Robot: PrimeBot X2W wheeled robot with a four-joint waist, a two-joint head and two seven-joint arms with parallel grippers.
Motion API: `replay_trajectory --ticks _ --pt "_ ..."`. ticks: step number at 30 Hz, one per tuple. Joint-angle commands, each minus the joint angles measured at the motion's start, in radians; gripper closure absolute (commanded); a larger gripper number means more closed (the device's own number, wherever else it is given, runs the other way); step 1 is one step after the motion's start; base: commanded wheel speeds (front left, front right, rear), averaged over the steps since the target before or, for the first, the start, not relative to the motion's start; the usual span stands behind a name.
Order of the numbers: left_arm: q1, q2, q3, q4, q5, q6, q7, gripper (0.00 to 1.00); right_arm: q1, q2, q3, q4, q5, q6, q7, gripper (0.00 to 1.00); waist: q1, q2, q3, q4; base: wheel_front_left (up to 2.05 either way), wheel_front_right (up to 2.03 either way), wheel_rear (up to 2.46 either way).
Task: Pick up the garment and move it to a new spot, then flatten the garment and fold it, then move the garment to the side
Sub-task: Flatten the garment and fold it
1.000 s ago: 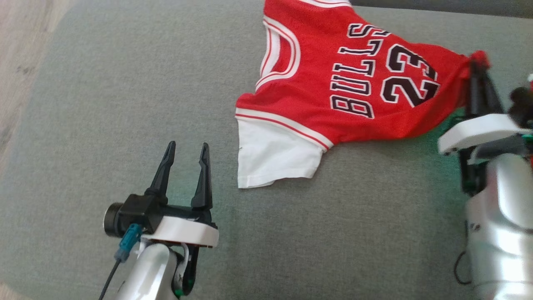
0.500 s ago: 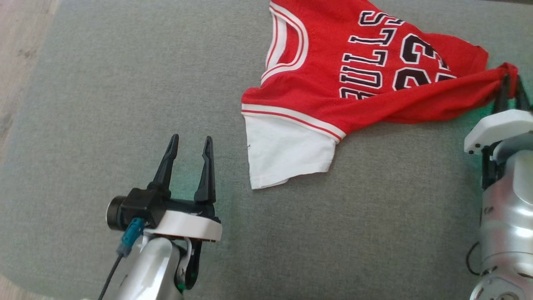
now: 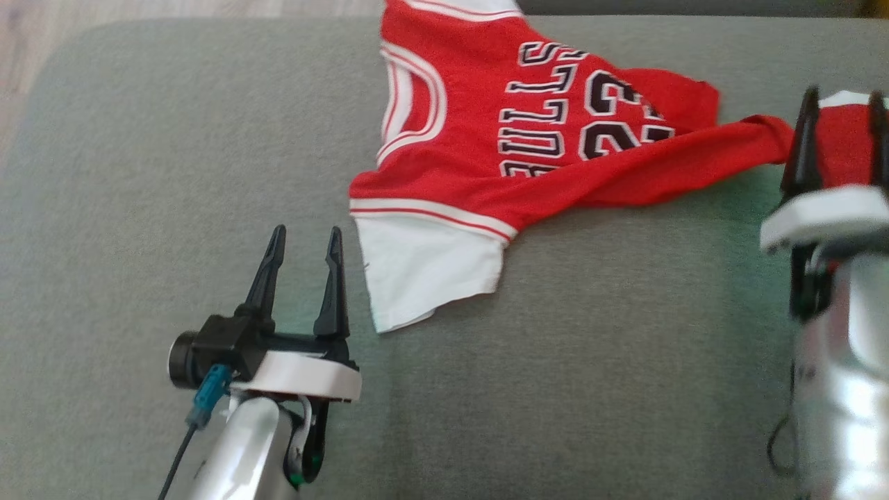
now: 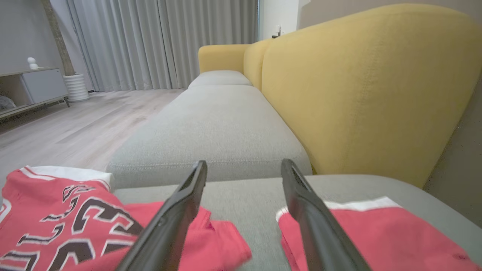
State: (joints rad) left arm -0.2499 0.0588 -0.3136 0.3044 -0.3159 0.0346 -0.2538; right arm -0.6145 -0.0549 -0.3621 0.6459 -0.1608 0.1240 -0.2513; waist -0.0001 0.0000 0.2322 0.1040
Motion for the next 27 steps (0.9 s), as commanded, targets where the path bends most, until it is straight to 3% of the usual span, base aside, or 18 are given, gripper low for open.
replay_trajectory --ticks 1,5,10,15,27 --pt "-0.001 0.012 0.040 -0.031 0.003 0.000 -0.008 0.00 0.041 0.005 0.040 -0.047 0.026 0.007 -0.010 0.00 0.0001 0.0000 -0.026 -0.032 0.00 0.00 0.00" --pt "0.013 0.015 0.048 -0.036 0.003 0.005 -0.008 0.00 0.237 0.005 0.171 -0.227 0.182 0.007 -0.010 0.00 0.0001 0.0000 -0.051 -0.077 0.00 0.00 0.00" --pt "0.025 0.017 0.050 -0.029 0.001 0.008 -0.008 0.00 0.408 0.005 0.266 -0.372 0.285 0.007 -0.010 0.00 0.0001 0.0000 -0.061 -0.105 0.00 0.00 0.00" --pt "0.029 0.018 0.049 -0.013 -0.004 0.010 -0.008 0.00 0.491 0.005 0.304 -0.420 0.316 0.007 -0.010 0.00 0.0001 0.0000 -0.062 -0.121 0.00 0.00 0.00" --pt "0.017 0.024 0.047 0.024 -0.022 0.019 0.032 0.00 0.484 0.005 0.321 -0.462 0.332 0.007 -0.010 0.00 0.0001 0.0000 -0.055 -0.144 0.00 0.00 0.00"
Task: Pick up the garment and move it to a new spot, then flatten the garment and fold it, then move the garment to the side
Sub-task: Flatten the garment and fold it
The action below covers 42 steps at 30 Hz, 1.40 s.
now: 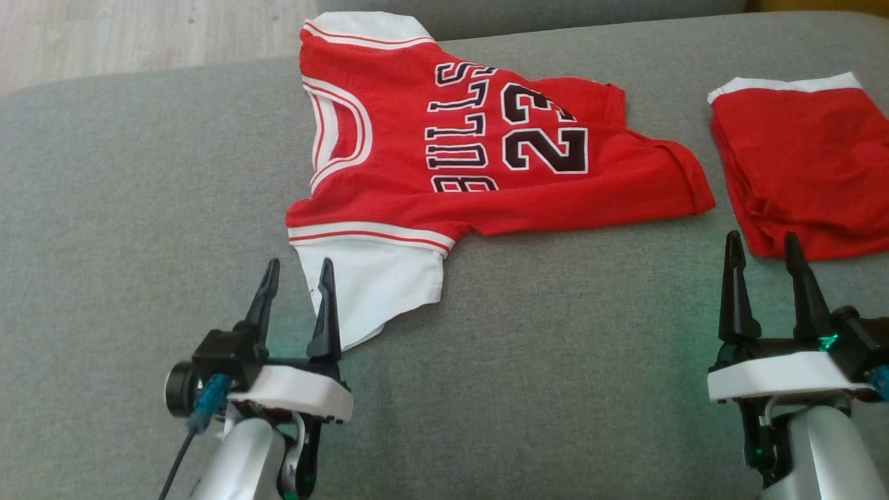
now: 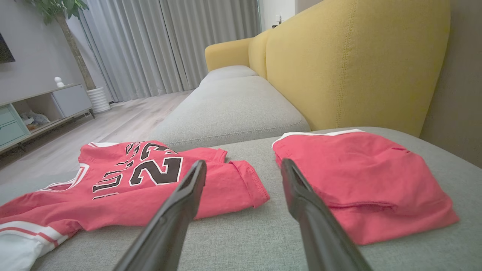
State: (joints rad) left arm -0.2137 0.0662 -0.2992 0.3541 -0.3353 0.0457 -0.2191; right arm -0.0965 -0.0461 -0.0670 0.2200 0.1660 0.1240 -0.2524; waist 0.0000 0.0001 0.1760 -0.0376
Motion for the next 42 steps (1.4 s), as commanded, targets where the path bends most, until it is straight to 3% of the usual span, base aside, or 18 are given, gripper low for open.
replay_trajectory --ticks 1,8,18,22,23,24,28,42 --pt "-0.021 0.018 0.031 -0.016 -0.004 0.011 0.016 0.00 -0.035 -0.004 0.027 -0.039 0.006 0.007 -0.009 0.00 0.0000 -0.0001 0.003 -0.005 0.00 0.00 0.00" --pt "-0.060 0.037 0.007 0.064 -0.011 0.012 0.173 0.00 -0.035 -0.004 0.031 -0.044 0.018 0.007 -0.009 0.00 0.0000 -0.0001 0.015 -0.027 0.00 0.00 0.00" --pt "-0.085 0.069 0.017 0.149 0.001 0.087 0.286 0.00 -0.040 -0.004 0.043 -0.056 0.034 0.007 -0.009 0.00 0.0000 -0.0001 0.036 -0.055 0.00 0.00 0.00" --pt "-0.083 0.073 -0.005 0.170 -0.012 0.050 0.332 0.00 -0.038 -0.004 0.040 -0.062 0.037 0.007 -0.009 0.00 0.0000 -0.0001 0.042 -0.058 0.00 0.00 0.00" --pt "-0.083 0.074 -0.012 0.171 -0.015 0.038 0.342 0.67 -0.039 -0.004 0.039 -0.063 0.037 0.007 -0.009 0.00 0.0000 -0.0001 0.044 -0.058 0.00 0.00 0.00" --pt "-0.083 0.076 -0.017 0.169 -0.016 0.031 0.346 1.00 -0.040 -0.004 0.038 -0.063 0.036 0.007 -0.009 0.00 0.0000 -0.0001 0.044 -0.058 0.00 0.00 0.00" --pt "-0.085 0.085 -0.011 0.150 -0.018 0.035 0.323 1.00 -0.045 -0.004 0.033 -0.061 0.037 0.007 -0.009 0.00 0.0000 -0.0001 0.042 -0.053 0.00 0.00 0.00" --pt "-0.035 0.134 0.094 0.055 -0.027 0.135 0.137 1.00 -0.027 -0.004 0.036 -0.037 0.032 0.007 -0.009 0.00 0.0000 -0.0001 -0.015 0.012 0.00 0.00 0.00"
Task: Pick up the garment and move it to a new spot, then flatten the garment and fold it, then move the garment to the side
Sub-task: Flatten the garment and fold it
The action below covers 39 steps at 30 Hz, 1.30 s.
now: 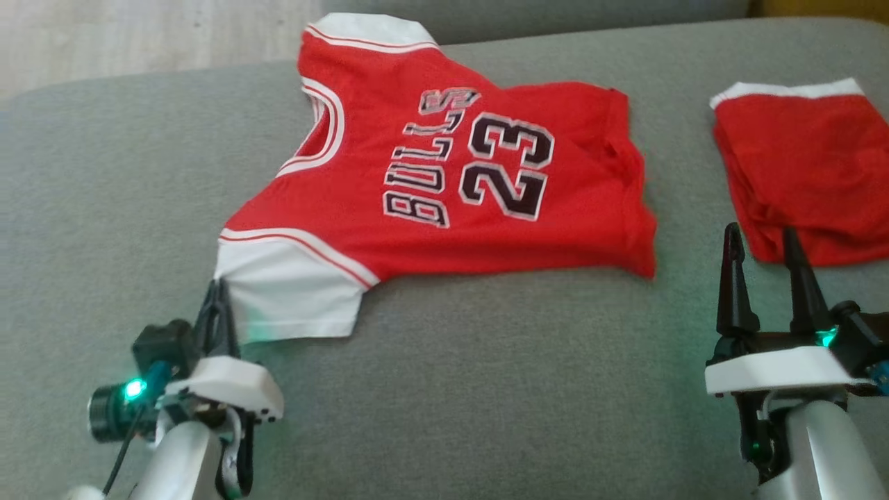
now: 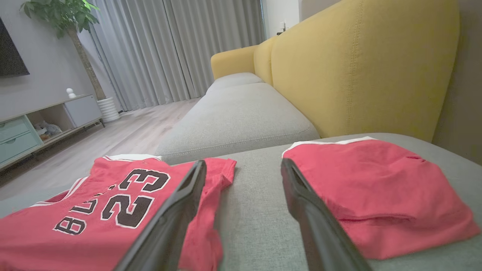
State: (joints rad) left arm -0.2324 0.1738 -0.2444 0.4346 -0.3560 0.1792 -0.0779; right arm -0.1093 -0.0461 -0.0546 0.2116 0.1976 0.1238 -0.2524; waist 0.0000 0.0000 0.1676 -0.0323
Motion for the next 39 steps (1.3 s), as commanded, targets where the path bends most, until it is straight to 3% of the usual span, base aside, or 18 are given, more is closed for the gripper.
replay_trajectory --ticks 1,11,12,13,14,19,27,30,34,39 --pt "-0.009 0.028 0.045 -0.034 -0.007 0.009 -0.013 1.00 -0.012 -0.004 0.024 -0.026 -0.001 0.007 -0.009 0.00 0.0000 0.0000 -0.012 0.015 0.00 0.00 0.00" --pt "0.072 0.045 0.047 -0.087 -0.006 0.050 0.012 1.00 -0.001 -0.004 0.039 -0.002 -0.010 0.007 -0.009 0.00 0.0000 0.0000 -0.032 0.076 0.00 0.00 0.00" --pt "0.074 0.046 0.044 -0.089 -0.004 0.053 0.018 0.56 -0.001 -0.004 0.039 -0.001 -0.011 0.007 -0.009 0.00 0.0000 0.0000 -0.031 0.079 0.00 0.00 0.00" --pt "0.075 0.047 0.041 -0.090 -0.001 0.057 0.027 0.04 -0.002 -0.004 0.039 0.000 -0.011 0.007 -0.009 0.00 0.0000 0.0000 -0.031 0.081 0.00 0.00 0.00" --pt "0.075 0.049 0.037 -0.093 0.003 0.061 0.036 0.00 -0.002 -0.004 0.040 0.002 -0.011 0.007 -0.009 0.00 0.0000 0.0000 -0.031 0.083 0.00 0.00 0.00" --pt "0.061 0.045 0.033 -0.151 0.010 0.062 -0.018 0.00 -0.006 -0.004 0.048 0.007 -0.011 0.007 -0.009 0.00 0.0000 0.0000 -0.034 0.080 0.00 0.00 0.00" --pt "-0.005 0.032 -0.025 -0.281 0.001 -0.068 -0.143 0.00 -0.014 -0.004 0.072 -0.019 0.002 0.007 -0.009 0.00 0.0000 0.0000 -0.025 0.021 0.00 0.00 0.00" --pt "-0.089 0.045 -0.074 -0.300 0.003 -0.137 -0.087 0.00 -0.023 -0.004 0.086 -0.036 0.013 0.007 -0.009 0.00 0.0000 0.0000 -0.004 -0.016 0.00 0.00 0.00" --pt "-0.274 0.080 -0.165 -0.301 0.007 -0.259 0.074 0.00 -0.041 -0.004 0.106 -0.062 0.030 0.007 -0.009 0.00 0.0000 0.0000 0.038 -0.079 0.00 0.00 0.00" --pt "-0.545 0.121 -0.281 -0.237 -0.104 -0.308 0.327 0.00 -0.068 -0.004 0.140 -0.093 0.070 0.007 -0.009 0.00 0.0000 0.0000 0.105 -0.178 0.00 0.00 0.00"
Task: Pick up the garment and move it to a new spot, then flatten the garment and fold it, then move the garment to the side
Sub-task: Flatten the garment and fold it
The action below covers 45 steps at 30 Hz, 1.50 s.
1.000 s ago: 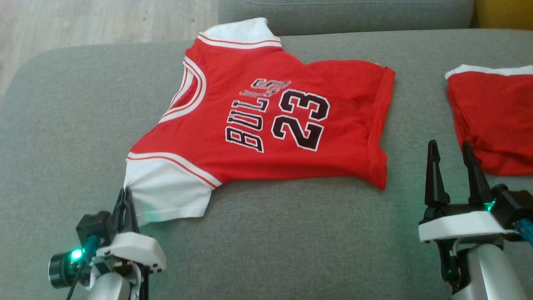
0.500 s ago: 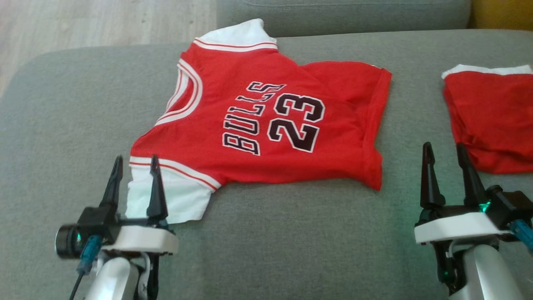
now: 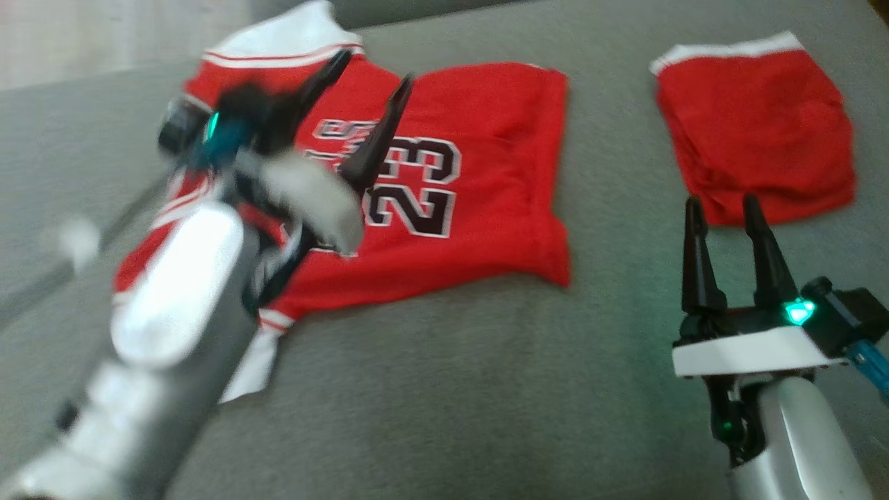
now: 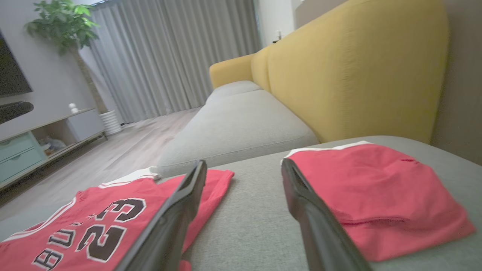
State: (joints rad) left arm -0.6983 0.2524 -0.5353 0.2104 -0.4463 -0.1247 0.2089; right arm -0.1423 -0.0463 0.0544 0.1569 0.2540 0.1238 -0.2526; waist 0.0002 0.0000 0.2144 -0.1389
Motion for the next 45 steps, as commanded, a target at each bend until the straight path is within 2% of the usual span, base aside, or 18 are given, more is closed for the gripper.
replay_trajectory --ticks 1,3,4,9,14,20,32,42,44,45 --pt "-0.133 0.065 -0.048 -0.001 -0.042 -0.005 0.093 0.00 -0.040 -0.004 0.043 -0.043 0.023 0.007 -0.009 0.00 -0.0002 0.0000 0.071 -0.094 0.00 0.00 0.00" --pt "-0.231 0.110 -0.145 0.025 -0.111 -0.005 0.168 0.00 -0.046 -0.004 0.066 -0.050 0.041 0.007 -0.009 0.00 -0.0002 0.0000 0.093 -0.135 0.00 0.00 0.00" --pt "-0.231 0.110 -0.145 0.025 -0.111 -0.005 0.168 0.00 -0.046 -0.004 0.066 -0.050 0.041 0.007 -0.009 0.00 -0.0002 0.0000 0.093 -0.135 0.00 0.00 0.00" --pt "-0.394 0.194 -0.316 0.120 -0.268 -0.006 0.298 0.00 -0.048 -0.004 0.130 -0.063 0.086 0.007 -0.009 0.00 -0.0002 0.0000 0.137 -0.235 0.00 0.00 0.00" --pt "-0.488 0.241 -0.428 0.220 -0.350 -0.006 0.343 0.00 -0.044 -0.004 0.184 -0.083 0.123 0.007 -0.009 0.00 -0.0002 0.0000 0.170 -0.320 0.00 0.00 0.00" --pt "-0.561 0.287 -0.532 0.312 -0.420 -0.006 0.384 0.00 -0.042 -0.004 0.199 -0.104 0.152 0.007 -0.009 0.00 -0.0002 0.0000 0.202 -0.386 0.00 0.00 0.00" --pt "-0.629 0.344 -0.669 0.391 -0.518 -0.006 0.398 0.00 -0.036 -0.004 0.208 -0.123 0.183 0.007 -0.009 0.00 -0.0002 0.0000 0.241 -0.428 0.00 0.00 0.00" --pt "-0.641 0.334 -0.723 0.380 -0.583 -0.006 0.425 0.00 -0.034 -0.004 0.208 -0.123 0.192 0.007 -0.009 0.00 -0.0002 0.0000 0.264 -0.435 0.00 0.00 0.00" --pt "-0.641 0.338 -0.730 0.374 -0.582 -0.006 0.437 0.89 -0.034 -0.004 0.206 -0.125 0.193 0.007 -0.009 0.00 -0.0002 0.0000 0.268 -0.435 0.00 0.00 0.00" --pt "-0.643 0.341 -0.733 0.374 -0.580 -0.006 0.438 1.00 -0.034 -0.004 0.205 -0.126 0.193 0.007 -0.009 0.00 -0.0002 0.0000 0.269 -0.435 0.00 0.00 0.00"
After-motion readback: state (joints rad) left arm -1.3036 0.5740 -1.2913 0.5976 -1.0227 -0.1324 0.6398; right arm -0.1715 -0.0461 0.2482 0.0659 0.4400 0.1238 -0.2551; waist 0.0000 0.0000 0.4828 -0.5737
